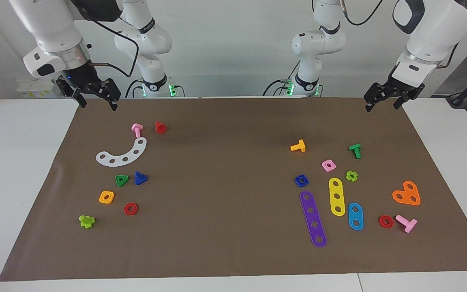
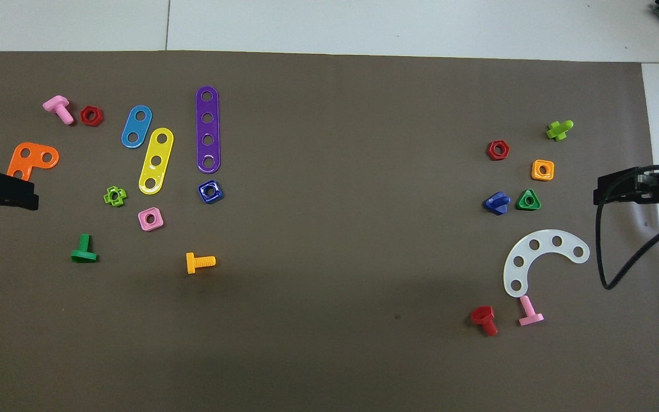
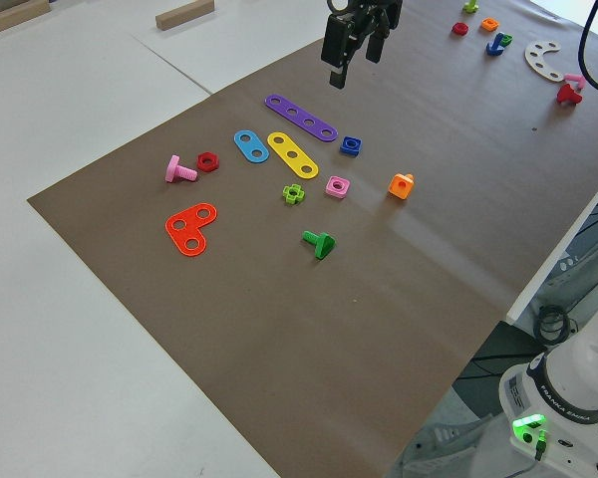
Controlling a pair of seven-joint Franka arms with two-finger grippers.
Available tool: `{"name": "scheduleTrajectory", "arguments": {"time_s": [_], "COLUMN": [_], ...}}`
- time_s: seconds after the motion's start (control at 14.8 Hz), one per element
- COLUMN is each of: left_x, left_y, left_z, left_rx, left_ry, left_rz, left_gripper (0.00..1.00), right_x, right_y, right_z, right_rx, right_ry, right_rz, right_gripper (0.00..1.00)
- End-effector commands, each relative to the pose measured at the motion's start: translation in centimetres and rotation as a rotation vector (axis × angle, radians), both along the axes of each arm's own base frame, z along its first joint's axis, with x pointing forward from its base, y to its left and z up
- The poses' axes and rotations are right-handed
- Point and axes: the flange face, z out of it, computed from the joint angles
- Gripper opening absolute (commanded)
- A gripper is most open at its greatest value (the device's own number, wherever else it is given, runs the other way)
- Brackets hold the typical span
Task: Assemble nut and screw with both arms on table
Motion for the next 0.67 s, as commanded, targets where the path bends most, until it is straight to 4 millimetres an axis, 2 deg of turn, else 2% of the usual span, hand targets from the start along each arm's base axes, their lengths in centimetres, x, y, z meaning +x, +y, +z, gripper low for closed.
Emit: {"name": "scheduleTrajectory", "arguments": {"time_s": [0.0, 0.2, 0.47, 0.54, 0.61], "left_x": [-0.9, -0.9, -0.9, -0.9, -0.9], "left_y": [0.2, 0.2, 0.1, 0.2, 0.2], "left_z": [0.0, 0.0, 0.0, 0.1, 0.1], "left_rx": [0.008, 0.008, 0.009, 0.008, 0.008], "left_ry": [-0.010, -0.010, -0.010, -0.011, -0.011], "left_rz": [0.013, 0.013, 0.011, 0.013, 0.013], "left_gripper": [1.00, 1.00, 1.00, 1.00, 1.00], "right_x": [-0.1, -0.1, 0.7, 1.0, 1.5], "right_y": [-0.1, -0.1, 0.0, 0.3, 0.6], "right_z": [-0.2, -0.2, -1.2, -1.6, -3.0], "right_rx": [-0.007, 0.004, 0.010, 0.010, 0.010], "right_ry": [0.002, 0.001, -0.014, -0.034, -0.056], "right_rz": [0.015, 0.015, 0.017, 0.025, 0.031], "right_gripper": [1.00, 1.00, 1.00, 1.00, 1.00]}}
